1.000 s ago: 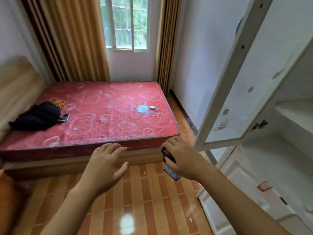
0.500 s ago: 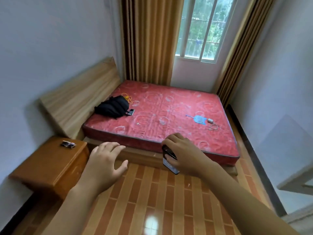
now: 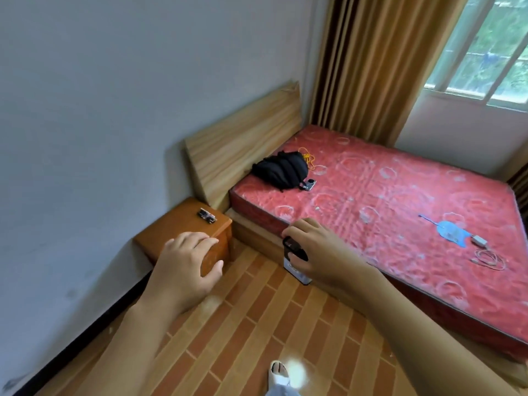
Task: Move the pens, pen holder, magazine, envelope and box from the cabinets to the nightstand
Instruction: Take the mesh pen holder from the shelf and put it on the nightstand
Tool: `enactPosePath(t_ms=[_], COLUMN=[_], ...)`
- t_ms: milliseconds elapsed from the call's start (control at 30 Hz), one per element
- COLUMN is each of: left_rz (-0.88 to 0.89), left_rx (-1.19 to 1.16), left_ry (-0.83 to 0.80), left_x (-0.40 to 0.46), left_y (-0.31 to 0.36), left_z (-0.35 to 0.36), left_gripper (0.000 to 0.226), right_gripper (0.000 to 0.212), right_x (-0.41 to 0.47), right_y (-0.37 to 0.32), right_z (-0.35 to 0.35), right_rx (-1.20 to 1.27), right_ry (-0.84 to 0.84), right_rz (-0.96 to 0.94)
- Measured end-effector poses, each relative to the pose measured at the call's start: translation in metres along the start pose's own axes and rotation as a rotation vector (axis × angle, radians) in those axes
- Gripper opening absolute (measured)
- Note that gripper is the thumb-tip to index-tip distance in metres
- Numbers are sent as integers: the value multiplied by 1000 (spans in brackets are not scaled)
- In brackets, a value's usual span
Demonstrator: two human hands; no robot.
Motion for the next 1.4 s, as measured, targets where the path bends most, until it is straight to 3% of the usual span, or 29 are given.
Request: enactPosePath(t_ms=[500,833,1133,1400], left_rz=[-234,-435,-459,-398], left_rx=[-11,9,-54,-108], left_ry=[-38,-38,-35,-86], left_x=[129,141,163,213], left_y=[-103,-235,-393,-491], left_z=[37,29,5,4], left_gripper=[52,55,60,60], right_gripper=[45,49,46,46], right_x=[219,370,502,572], right_y=[86,24,-60,-78], right_z=[42,85,124,152], right_rx=[135,142,162,183], right_ry=[-99,-164,-181,-231], right_rz=[-178,-297,-277,-178])
Point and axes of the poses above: each hand's wrist, its own x-axis towards the middle knuckle, its own z-axis out of the palm, y = z × x, the point moved 4 cm from there along x, towards the middle knuckle, and after that the axes turned 4 degrees about -y, right-handed, at the moved point
